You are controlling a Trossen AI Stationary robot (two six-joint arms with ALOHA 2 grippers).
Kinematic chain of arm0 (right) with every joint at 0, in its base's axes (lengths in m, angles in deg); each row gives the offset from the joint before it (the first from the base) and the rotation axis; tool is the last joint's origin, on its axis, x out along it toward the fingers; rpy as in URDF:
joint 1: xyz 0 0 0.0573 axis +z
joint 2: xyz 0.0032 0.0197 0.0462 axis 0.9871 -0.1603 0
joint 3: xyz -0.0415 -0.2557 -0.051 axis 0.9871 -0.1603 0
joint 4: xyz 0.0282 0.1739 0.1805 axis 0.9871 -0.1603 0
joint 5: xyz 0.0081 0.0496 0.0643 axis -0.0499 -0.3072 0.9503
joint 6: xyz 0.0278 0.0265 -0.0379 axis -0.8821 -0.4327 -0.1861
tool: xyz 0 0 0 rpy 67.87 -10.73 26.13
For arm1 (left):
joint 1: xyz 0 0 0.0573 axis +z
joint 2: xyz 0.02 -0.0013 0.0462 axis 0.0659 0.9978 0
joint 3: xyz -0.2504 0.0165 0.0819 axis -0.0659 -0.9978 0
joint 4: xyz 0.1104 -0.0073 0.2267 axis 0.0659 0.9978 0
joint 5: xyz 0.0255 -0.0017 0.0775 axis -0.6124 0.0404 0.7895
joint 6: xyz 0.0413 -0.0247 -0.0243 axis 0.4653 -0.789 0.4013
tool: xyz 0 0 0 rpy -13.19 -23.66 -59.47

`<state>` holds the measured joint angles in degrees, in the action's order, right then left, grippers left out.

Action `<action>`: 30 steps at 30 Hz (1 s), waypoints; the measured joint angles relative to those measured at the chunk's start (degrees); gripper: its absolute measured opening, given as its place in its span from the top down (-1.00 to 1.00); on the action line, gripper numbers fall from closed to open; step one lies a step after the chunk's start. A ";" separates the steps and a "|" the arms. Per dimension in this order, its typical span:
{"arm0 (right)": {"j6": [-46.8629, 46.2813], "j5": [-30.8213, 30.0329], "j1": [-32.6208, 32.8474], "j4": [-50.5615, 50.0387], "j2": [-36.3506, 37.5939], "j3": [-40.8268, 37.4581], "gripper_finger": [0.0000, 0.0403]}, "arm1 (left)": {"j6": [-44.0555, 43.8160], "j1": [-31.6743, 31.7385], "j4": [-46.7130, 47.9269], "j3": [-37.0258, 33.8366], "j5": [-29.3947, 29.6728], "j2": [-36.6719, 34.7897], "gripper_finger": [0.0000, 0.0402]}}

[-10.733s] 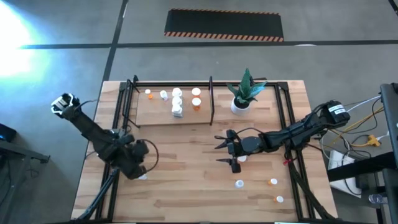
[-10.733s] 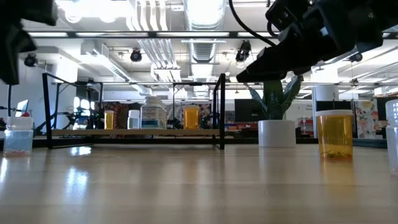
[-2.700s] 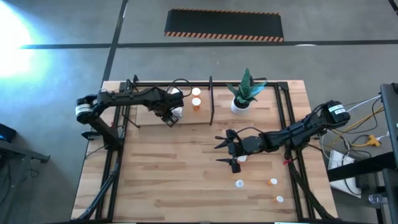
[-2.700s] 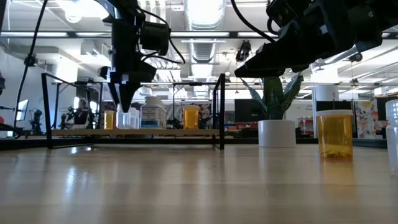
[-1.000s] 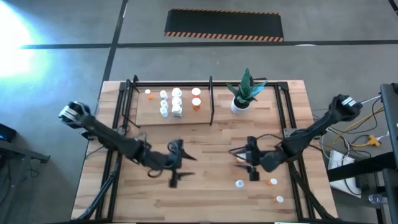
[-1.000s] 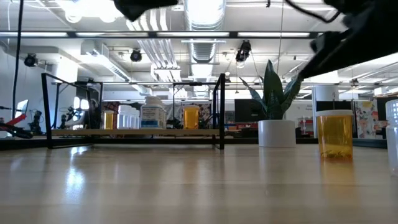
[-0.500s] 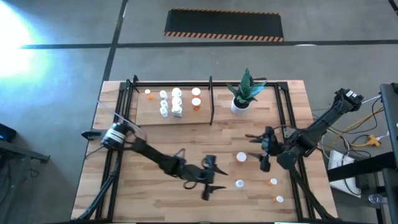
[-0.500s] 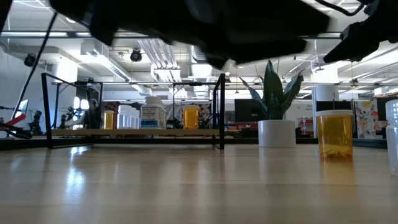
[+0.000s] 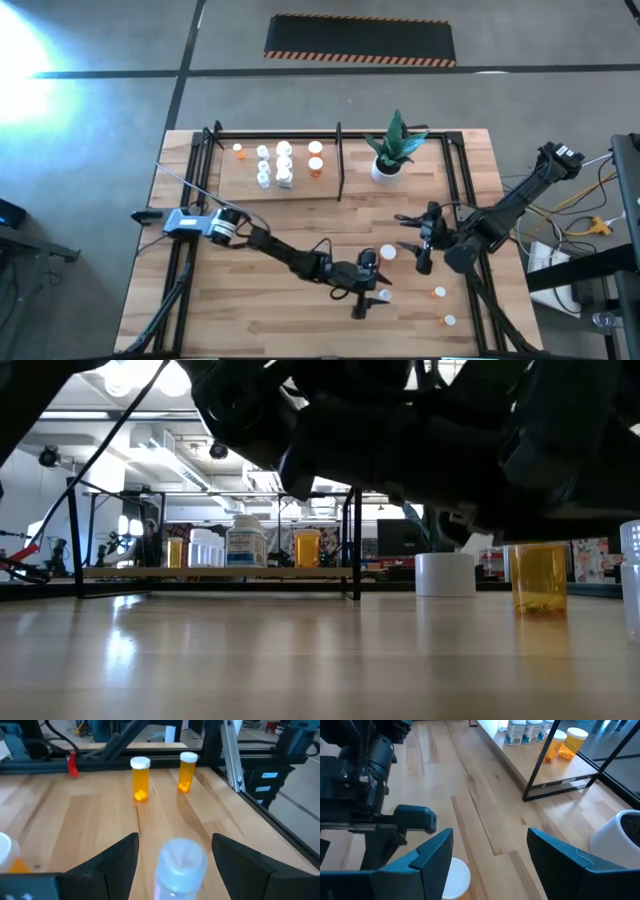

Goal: Pick and place medicine bottles onto shelf by color
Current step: Put the transparent medicine container onto the shelf

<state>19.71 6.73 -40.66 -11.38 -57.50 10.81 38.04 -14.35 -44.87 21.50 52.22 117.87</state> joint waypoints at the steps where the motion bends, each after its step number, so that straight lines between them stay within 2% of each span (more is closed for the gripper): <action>1: 0.01 0.01 0.00 -0.01 -0.30 0.00 -0.21 | -0.05 0.00 0.21 -0.05 -0.10 0.12 -0.17; 9: 0.03 -0.02 0.00 0.17 -1.93 0.00 -0.21 | 0.60 -0.17 0.37 -1.27 -0.25 0.24 -0.16; 23: 0.09 -0.04 0.00 0.17 -2.49 0.00 -0.21 | 2.99 -0.24 -3.76 -1.19 0.24 1.84 0.25; 30: 0.11 -0.04 0.00 0.20 -2.49 0.00 -0.21 | 3.04 -0.33 -4.36 -0.77 -0.07 2.35 0.34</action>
<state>19.82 6.70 -40.66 -11.18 -59.99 10.81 41.09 -14.68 -49.23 20.73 52.15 120.22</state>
